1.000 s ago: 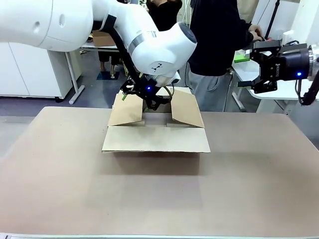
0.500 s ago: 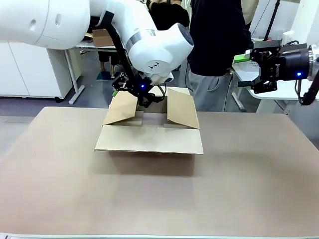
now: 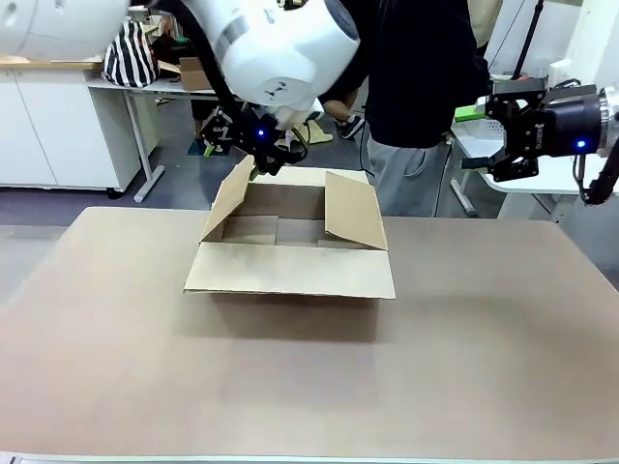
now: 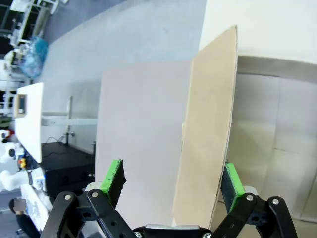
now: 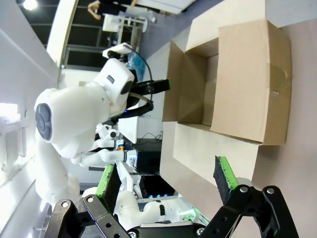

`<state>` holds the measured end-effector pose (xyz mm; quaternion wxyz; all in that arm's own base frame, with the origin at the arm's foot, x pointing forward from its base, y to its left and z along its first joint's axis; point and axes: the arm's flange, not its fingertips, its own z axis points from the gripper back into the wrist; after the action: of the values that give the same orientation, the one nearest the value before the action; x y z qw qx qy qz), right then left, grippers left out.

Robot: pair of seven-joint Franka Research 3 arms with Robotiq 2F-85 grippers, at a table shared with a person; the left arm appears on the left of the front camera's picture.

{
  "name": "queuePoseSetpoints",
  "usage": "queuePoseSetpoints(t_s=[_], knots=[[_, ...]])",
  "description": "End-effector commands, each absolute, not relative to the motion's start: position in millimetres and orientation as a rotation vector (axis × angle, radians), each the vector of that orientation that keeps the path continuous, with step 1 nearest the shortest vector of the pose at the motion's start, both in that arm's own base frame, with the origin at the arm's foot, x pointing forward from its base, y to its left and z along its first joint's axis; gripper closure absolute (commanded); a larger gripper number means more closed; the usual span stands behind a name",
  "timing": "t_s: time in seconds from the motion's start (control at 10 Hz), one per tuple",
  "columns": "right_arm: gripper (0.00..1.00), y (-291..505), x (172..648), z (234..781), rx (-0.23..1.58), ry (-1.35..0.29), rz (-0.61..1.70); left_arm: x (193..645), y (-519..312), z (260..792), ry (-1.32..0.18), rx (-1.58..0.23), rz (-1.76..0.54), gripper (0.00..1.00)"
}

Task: Pack the gift set into the box.
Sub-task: Place both hands on the side flaps of the Package Box and spread them outward.

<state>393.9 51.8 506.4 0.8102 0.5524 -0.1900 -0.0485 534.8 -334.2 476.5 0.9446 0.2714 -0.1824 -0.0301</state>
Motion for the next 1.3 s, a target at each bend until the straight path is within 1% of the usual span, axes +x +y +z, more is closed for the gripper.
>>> queuePoseSetpoints(t_s=[0.0, 0.2, 0.5, 0.7, 0.9, 1.1, 1.2], knots=[[0.0, 54, 396, 507, 1.207, -0.414, -0.105, 530, -301, 476, -0.353, 0.399, -0.108, 0.0], [0.0, 54, 396, 507, 1.207, -0.414, -0.105, 535, -265, 485, -0.338, 0.28, -0.091, 0.0], [0.0, 54, 396, 507, 1.207, -0.414, -0.105, 529, -216, 492, -0.332, 0.252, 0.007, 0.0], [0.0, 54, 396, 507, 1.207, -0.414, -0.105, 521, -190, 490, -0.322, 0.185, 0.055, 0.0], [0.0, 54, 396, 507, 1.207, -0.414, -0.105, 511, -162, 486, -0.317, -0.004, 0.036, 0.0], [0.0, 54, 396, 507, 1.207, -0.414, -0.105, 504, -138, 476, -0.326, -0.236, -0.007, 0.0], [0.0, 54, 396, 507, 1.207, -0.414, -0.105, 502, -128, 471, -0.321, -0.292, 0.002, 0.0]])
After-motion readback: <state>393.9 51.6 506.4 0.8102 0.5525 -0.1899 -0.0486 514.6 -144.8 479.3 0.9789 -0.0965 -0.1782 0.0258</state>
